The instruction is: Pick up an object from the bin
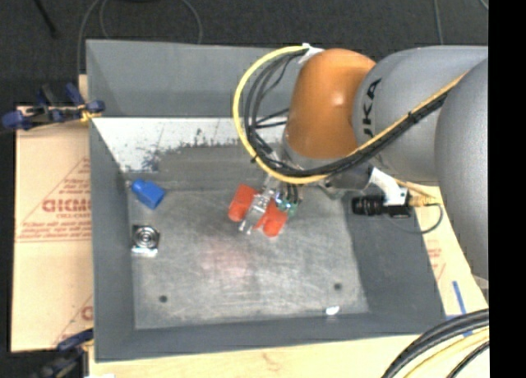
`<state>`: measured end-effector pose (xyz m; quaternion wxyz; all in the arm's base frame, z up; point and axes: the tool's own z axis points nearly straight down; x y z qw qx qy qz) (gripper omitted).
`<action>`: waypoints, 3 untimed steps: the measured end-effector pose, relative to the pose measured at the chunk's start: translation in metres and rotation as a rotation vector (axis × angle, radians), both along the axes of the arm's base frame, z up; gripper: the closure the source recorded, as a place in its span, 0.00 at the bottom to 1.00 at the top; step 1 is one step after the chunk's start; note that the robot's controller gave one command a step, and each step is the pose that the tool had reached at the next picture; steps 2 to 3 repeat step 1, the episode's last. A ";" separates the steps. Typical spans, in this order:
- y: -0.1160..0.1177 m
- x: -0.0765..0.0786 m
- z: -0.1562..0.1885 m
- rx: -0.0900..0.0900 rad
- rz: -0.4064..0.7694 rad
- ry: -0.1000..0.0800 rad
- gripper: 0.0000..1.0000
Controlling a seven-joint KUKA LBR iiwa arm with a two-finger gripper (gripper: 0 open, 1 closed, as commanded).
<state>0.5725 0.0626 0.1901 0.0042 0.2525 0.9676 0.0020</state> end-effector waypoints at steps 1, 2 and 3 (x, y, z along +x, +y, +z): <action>-0.001 0.001 0.002 -0.003 0.004 0.004 1.00; -0.001 0.001 0.002 -0.003 0.004 0.004 1.00; -0.001 0.001 0.002 -0.003 0.004 0.004 1.00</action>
Offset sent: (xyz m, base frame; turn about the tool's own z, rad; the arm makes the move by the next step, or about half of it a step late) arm 0.0000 0.0001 0.0013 0.0000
